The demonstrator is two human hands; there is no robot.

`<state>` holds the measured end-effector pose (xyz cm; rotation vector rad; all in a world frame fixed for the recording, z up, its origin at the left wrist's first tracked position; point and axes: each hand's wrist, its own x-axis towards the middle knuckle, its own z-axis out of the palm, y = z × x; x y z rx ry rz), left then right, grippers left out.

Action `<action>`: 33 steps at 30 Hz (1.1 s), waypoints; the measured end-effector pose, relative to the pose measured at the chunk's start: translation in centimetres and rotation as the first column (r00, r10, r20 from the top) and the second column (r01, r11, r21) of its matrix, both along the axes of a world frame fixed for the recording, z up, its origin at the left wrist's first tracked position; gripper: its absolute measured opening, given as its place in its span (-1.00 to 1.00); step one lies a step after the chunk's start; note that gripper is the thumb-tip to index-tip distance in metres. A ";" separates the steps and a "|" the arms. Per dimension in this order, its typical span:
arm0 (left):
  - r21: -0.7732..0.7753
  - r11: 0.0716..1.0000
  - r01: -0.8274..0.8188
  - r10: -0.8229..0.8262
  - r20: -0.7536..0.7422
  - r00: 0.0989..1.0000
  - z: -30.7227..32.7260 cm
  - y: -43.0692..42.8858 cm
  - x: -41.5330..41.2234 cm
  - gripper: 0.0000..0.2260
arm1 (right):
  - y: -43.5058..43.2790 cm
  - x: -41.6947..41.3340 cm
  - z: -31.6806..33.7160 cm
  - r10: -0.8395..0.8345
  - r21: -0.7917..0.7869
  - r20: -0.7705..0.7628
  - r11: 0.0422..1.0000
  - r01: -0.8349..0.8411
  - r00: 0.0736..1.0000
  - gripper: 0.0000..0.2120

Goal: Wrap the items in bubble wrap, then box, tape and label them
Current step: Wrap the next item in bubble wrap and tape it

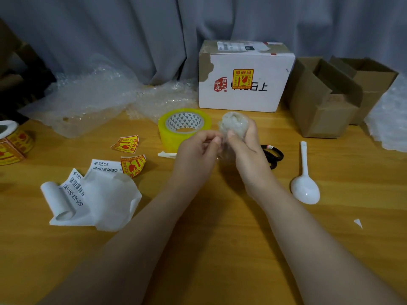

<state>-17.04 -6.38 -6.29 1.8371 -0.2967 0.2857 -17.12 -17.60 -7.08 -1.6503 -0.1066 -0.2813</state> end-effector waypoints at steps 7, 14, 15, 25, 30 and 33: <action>-0.116 0.954 0.278 -0.297 -0.208 0.932 2.5 0.6 -0.6 -0.73 | -1.9 -0.1 0.0 -0.114 -0.047 0.032 0.992 0.116 0.993 -0.48; 0.795 0.606 0.028 -0.005 -0.032 0.999 5.6 3.0 5.1 -0.49 | -1.9 0.8 -0.3 0.045 0.341 -0.301 0.938 0.063 0.953 -0.74; 0.883 0.466 0.060 -0.007 -0.063 0.998 5.2 3.1 5.6 -0.36 | -2.0 1.0 -0.2 0.010 0.344 -0.298 0.934 0.098 0.954 -0.75; 0.545 0.801 0.248 -0.255 -0.064 0.965 5.5 4.5 5.0 -0.28 | -2.6 0.8 1.4 0.176 0.777 -0.185 0.629 0.034 0.967 -0.68; 0.117 0.887 0.446 -0.435 -0.109 0.894 6.8 3.5 1.1 -0.32 | -3.9 0.3 2.1 0.249 0.864 -0.082 0.501 -0.056 0.965 -0.43; -0.050 0.890 0.453 -0.454 -0.174 0.874 6.5 2.7 -0.6 -0.34 | -4.4 -0.7 2.4 0.268 0.870 -0.022 0.480 -0.114 0.963 -0.49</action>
